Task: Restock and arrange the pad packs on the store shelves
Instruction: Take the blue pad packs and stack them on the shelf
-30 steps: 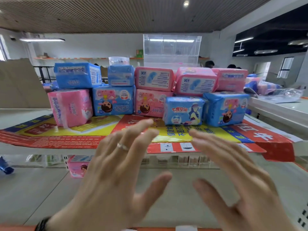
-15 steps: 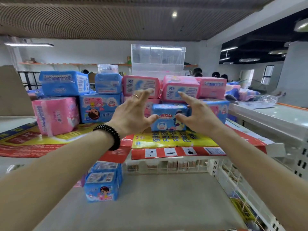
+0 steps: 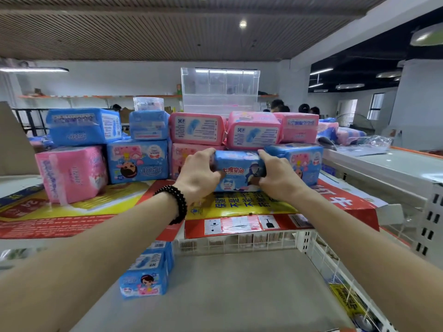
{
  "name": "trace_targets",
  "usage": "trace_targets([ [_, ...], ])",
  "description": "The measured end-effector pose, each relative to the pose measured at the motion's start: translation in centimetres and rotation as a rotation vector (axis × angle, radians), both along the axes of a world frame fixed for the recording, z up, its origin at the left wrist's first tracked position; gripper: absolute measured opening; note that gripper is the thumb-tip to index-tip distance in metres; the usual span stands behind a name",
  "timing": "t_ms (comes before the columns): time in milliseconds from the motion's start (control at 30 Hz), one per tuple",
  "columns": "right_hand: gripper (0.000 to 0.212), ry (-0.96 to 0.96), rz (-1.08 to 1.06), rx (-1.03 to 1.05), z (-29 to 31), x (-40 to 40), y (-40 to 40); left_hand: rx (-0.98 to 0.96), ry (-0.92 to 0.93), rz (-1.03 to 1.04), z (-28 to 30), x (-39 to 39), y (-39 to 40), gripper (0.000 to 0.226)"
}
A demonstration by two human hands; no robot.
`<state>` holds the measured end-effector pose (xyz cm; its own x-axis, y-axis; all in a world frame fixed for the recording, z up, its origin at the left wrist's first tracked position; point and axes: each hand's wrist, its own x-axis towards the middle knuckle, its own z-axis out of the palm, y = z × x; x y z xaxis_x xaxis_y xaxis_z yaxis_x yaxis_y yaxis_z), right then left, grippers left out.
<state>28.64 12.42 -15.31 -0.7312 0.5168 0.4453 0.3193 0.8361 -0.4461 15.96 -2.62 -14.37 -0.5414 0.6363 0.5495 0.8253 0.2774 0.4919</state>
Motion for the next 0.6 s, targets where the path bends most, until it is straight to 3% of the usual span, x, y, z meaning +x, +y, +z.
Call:
trace_targets([
  [67, 0.059, 0.096, 0.029, -0.031, -0.2, 0.7, -0.3, 0.065, 0.024, -0.01, 0.5, 0.6, -0.3, 0.033],
  [167, 0.079, 0.255, 0.068, -0.059, -0.2, 1.5, -0.9, 0.151, 0.008, -0.057, 1.6, 1.4, -1.4, 0.048],
  [333, 0.051, 0.361, 0.128, -0.055, 1.2, 2.2, -2.8, 0.285, -0.016, -0.115, 2.1, 2.5, -3.8, 0.058],
  [467, 0.043, 0.409, 0.182, 0.03, 1.9, 2.7, -4.2, 0.366, -0.198, -0.151, 1.4, 2.9, -6.0, 0.079],
  [600, 0.038, 0.462, 0.272, 0.022, 2.0, 3.1, -6.6, 0.502, -0.222, -0.141, 0.5, 4.2, -9.1, 0.042],
])
